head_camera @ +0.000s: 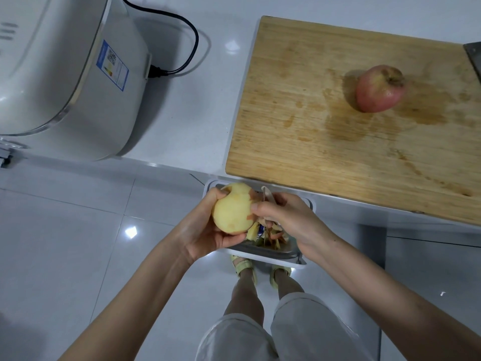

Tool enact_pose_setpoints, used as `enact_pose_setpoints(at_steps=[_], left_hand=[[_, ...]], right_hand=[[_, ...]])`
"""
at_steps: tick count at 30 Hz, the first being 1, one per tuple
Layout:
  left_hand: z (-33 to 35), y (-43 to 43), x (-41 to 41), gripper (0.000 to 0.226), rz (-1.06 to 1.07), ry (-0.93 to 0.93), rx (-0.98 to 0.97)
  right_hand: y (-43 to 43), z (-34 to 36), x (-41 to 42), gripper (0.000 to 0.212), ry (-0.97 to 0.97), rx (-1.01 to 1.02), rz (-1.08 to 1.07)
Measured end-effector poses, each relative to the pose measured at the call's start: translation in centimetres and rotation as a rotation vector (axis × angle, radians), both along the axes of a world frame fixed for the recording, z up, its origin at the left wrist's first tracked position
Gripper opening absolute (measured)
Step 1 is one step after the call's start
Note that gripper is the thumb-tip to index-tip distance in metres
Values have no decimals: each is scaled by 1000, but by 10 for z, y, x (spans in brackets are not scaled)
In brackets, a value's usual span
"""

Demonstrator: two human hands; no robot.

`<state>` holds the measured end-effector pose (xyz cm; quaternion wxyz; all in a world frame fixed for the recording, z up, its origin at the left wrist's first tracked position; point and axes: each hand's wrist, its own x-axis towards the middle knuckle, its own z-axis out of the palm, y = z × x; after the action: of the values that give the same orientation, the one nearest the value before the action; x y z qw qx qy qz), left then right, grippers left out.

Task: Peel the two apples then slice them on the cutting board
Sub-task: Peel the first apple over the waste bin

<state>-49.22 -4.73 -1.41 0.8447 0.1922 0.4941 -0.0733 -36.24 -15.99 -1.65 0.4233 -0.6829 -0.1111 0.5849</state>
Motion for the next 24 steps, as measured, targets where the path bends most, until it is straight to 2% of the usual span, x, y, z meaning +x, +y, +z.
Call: enact_pose_setpoints(at_steps=[7,10,12,15,16,18,19,22,24], left_hand=[[2,1,-4,43,-46,-3,-55],[3,1,-5,45,-37,-8,-115],[2,2,-6,45,1,-14,-144],[-1,4,-6,41,48,-3,-142],[-2,4,-6,39,58,5,-137],[-5,4,-6,35,74,26,-119],[-6,4,-6,33,80,37,-110],[-7,0,-4,30,85,54,-97],[-6,-4,0,29,91,56,-100]], right_hand=[[2,-2,7,13,-44,-50,70],[2,-5,11,20,-109,-95,99],[-1,-10,13,31,-178,-140,176],[-8,-12,13,75,-360,-160,339],[-11,-10,13,78,-416,-131,362],[-14,-2,14,68,-512,-69,372],[-14,1,12,62,-590,-14,365],[-6,4,0,36,-1108,282,321],[2,-1,-7,30,-1360,388,304]])
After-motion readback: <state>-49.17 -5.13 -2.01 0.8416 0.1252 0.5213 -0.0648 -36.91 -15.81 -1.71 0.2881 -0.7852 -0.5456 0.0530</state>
